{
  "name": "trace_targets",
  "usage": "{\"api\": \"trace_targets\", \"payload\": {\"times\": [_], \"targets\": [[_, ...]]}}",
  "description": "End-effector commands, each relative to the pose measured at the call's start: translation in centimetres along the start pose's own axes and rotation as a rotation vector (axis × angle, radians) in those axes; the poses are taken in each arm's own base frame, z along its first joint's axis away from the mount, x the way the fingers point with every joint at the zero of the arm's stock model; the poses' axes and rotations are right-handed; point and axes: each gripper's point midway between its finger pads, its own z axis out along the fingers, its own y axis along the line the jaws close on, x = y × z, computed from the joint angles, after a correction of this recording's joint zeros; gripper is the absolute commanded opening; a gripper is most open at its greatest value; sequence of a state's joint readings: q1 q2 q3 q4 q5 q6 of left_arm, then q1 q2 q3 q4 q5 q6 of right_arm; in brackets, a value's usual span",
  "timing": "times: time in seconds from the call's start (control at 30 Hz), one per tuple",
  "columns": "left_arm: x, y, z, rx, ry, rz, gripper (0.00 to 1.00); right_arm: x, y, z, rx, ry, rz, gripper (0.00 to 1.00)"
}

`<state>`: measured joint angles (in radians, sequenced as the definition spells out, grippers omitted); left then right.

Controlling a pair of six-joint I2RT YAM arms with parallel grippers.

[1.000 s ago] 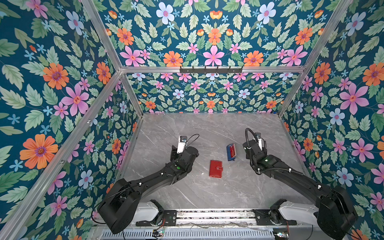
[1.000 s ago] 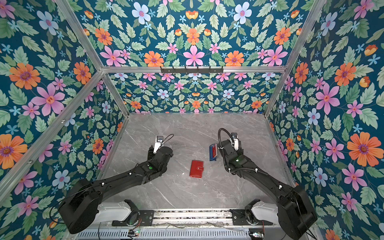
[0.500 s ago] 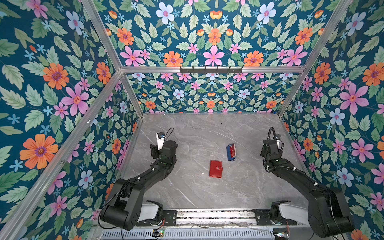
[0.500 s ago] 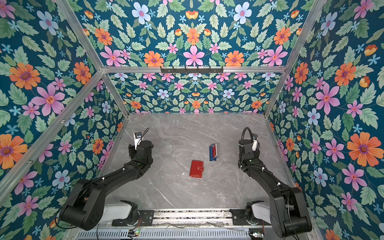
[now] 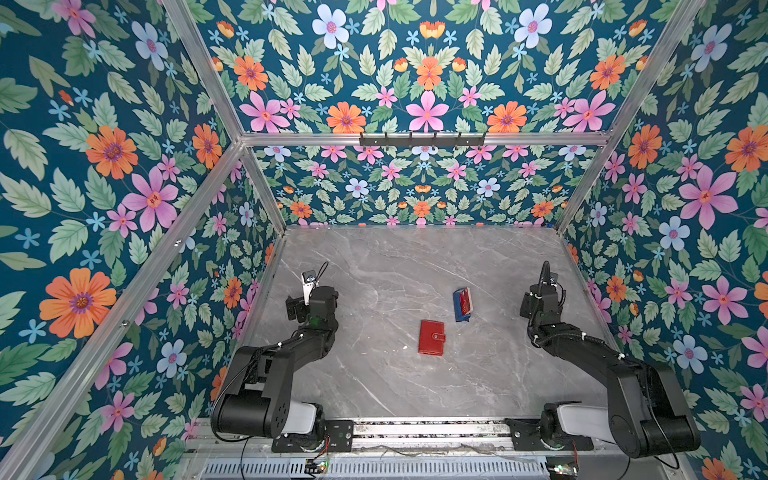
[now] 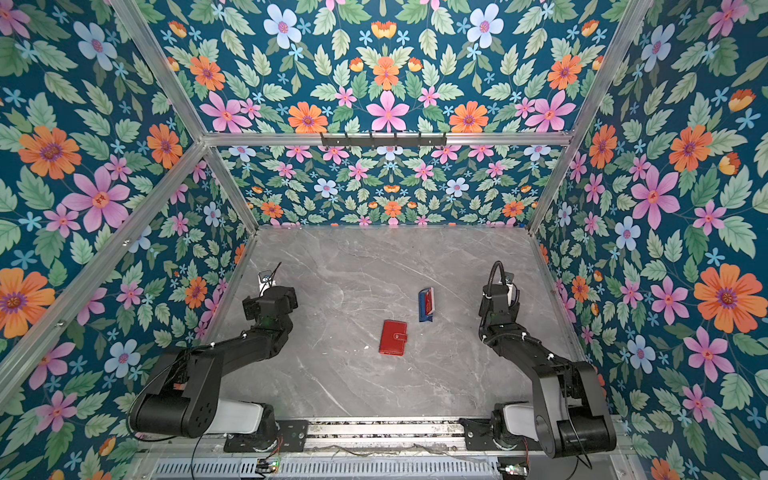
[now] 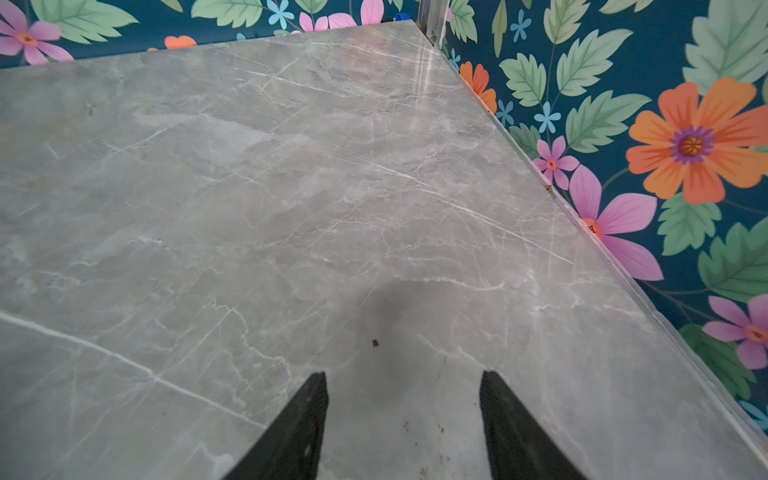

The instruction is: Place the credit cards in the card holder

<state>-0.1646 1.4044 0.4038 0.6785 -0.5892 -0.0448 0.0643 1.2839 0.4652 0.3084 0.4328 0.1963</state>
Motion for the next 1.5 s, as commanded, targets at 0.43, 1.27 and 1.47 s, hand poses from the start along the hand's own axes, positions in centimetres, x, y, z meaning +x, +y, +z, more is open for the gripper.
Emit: {"api": "trace_targets", "payload": {"times": [0.43,1.27,1.47], "targets": [[-2.0,-3.9,-2.1,0.413,-0.263,-0.051,1.00,-2.5,0.5,-1.2,-0.269,-0.259,0.116,0.65],[-0.6,-2.9,0.7,0.295,-0.199,-0.090,1.00,-1.0,2.2,1.0,-0.295,-0.231,0.054,0.99],[-0.6,-3.0,0.7,0.295,-0.196,-0.089,1.00,-1.0,2.2,0.9,-0.296,-0.231,0.055,0.99]]}}
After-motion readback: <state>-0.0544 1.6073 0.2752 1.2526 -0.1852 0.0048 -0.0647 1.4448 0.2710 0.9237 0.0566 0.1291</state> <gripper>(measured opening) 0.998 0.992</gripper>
